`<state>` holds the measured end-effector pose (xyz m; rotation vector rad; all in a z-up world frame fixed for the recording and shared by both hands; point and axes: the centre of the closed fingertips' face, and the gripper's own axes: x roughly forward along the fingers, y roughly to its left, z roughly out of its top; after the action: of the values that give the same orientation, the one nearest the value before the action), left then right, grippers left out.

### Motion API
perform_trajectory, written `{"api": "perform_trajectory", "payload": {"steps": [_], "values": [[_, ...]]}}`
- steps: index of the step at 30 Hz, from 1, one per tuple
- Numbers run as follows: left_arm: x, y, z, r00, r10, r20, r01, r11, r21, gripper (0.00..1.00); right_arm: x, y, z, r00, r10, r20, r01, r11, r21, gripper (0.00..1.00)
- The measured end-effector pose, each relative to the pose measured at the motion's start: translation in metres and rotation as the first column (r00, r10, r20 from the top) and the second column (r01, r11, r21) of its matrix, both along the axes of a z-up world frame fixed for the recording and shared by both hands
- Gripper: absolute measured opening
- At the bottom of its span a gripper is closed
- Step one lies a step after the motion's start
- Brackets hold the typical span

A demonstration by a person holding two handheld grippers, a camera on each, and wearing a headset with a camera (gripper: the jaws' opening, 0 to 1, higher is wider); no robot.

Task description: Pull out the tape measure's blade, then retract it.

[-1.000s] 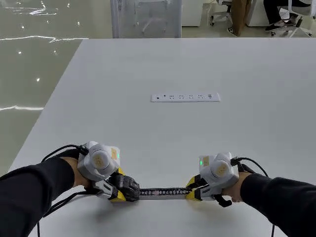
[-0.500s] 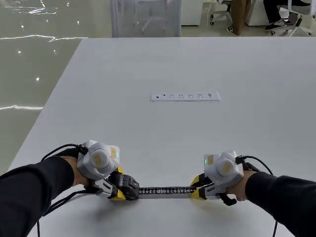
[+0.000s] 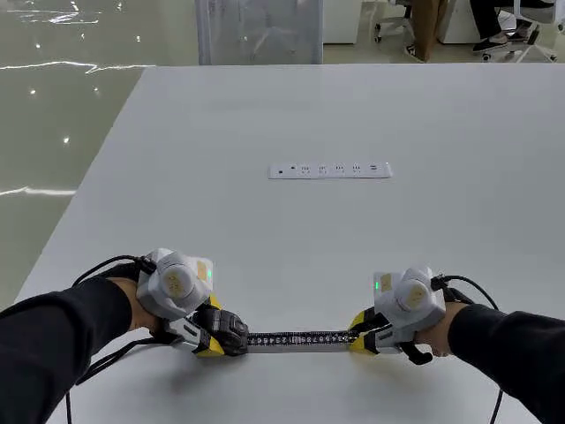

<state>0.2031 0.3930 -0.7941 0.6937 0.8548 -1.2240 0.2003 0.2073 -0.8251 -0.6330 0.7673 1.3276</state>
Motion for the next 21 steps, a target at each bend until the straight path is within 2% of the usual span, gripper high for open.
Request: {"api": "perform_trajectory", "payload": {"steps": [21], "values": [[0.0, 0.0, 0.0, 1.0, 0.004, -0.001, -0.004, 1.0, 0.002, 0.33, 0.0, -0.02, 0.001, 1.0, -0.018, -0.004, 0.018, 1.0, -0.008, 0.11]]}}
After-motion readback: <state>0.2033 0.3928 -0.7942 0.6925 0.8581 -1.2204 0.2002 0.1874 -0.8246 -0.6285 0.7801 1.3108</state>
